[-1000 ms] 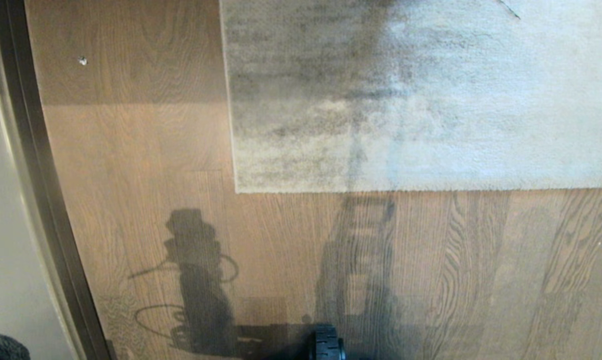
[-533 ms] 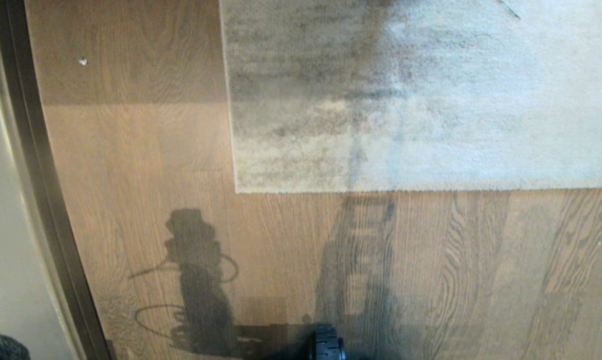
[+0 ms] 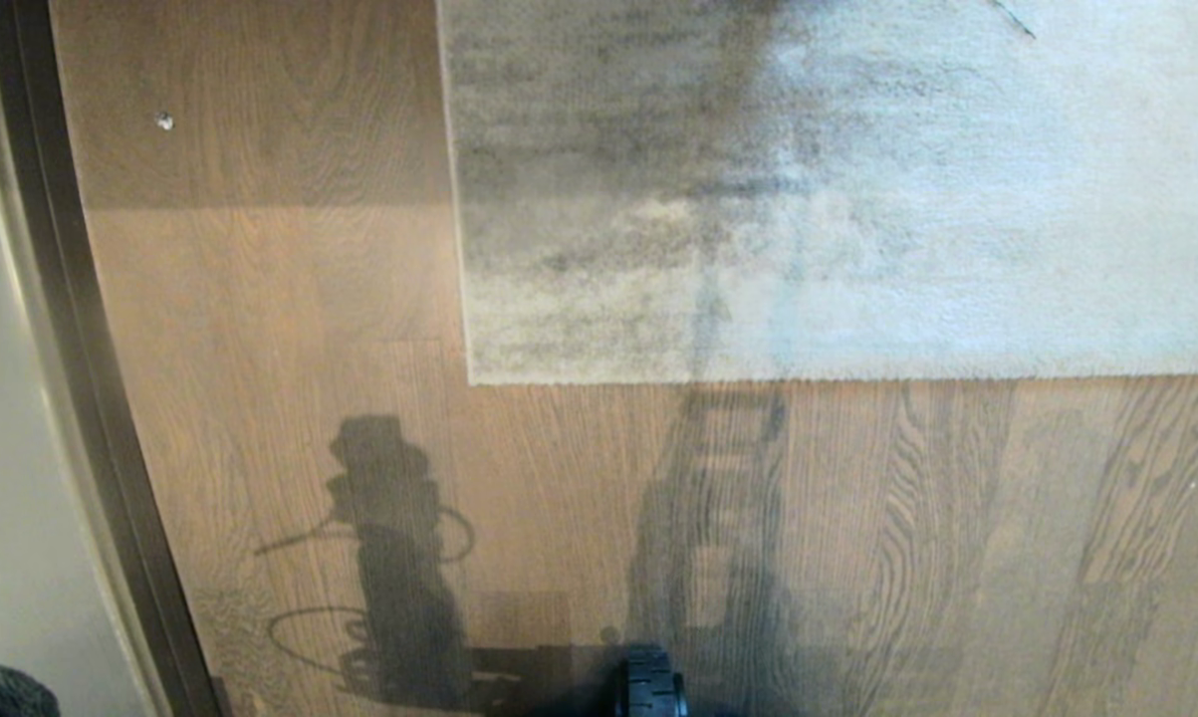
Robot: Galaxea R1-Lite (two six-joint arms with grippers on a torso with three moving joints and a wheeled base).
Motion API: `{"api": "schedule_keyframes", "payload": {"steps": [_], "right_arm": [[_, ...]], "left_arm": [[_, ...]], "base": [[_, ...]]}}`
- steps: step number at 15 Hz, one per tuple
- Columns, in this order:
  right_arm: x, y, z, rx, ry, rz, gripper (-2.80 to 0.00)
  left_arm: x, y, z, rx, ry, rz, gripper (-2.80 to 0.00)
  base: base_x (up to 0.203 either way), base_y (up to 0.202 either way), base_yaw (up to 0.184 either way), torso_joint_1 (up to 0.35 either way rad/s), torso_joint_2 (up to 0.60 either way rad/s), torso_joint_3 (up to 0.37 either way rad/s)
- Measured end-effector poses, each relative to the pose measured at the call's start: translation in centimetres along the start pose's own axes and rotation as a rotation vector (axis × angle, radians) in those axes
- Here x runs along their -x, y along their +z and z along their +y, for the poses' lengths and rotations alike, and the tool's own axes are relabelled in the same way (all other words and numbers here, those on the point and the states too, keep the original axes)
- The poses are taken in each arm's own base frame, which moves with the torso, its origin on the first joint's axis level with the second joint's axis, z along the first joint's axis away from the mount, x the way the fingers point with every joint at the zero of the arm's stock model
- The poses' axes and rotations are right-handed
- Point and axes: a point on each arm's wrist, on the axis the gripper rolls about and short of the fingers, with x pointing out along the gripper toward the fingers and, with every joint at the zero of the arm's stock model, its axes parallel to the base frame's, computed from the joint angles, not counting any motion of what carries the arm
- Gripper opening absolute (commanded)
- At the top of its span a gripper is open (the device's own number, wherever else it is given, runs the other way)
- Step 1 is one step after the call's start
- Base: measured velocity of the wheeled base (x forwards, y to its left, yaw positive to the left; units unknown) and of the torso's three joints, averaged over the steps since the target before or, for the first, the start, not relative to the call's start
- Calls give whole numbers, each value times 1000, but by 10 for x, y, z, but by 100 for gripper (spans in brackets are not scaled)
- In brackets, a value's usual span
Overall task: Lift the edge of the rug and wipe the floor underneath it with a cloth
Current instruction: Lift up the carpet
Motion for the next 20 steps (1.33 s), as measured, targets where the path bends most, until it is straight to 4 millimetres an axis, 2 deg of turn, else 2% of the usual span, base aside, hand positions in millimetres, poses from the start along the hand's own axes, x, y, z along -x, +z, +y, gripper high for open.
{"api": "schedule_keyframes", "payload": {"steps": [2, 5, 10, 13, 16, 20], "right_arm": [[0, 5, 0, 5, 21, -2, -280], [-2, 24, 1, 6, 122, -2, -280], [-26, 56, 3, -1, 348, 116, -280], [-50, 57, 5, 6, 504, 258, -280], [-78, 49, 7, 47, 596, 398, -280], [-119, 39, 12, 54, 677, 494, -280]], "left_arm": [[0, 0, 0, 0, 0, 0, -280], [0, 0, 0, 0, 0, 0, -280], [0, 0, 0, 0, 0, 0, -280], [0, 0, 0, 0, 0, 0, -280], [0, 0, 0, 0, 0, 0, -280], [0, 0, 0, 0, 0, 0, -280]], "base": [[0, 0, 0, 0, 0, 0], [0, 0, 0, 0, 0, 0], [0, 0, 0, 0, 0, 0], [0, 0, 0, 0, 0, 0], [0, 0, 0, 0, 0, 0], [0, 0, 0, 0, 0, 0]]}}
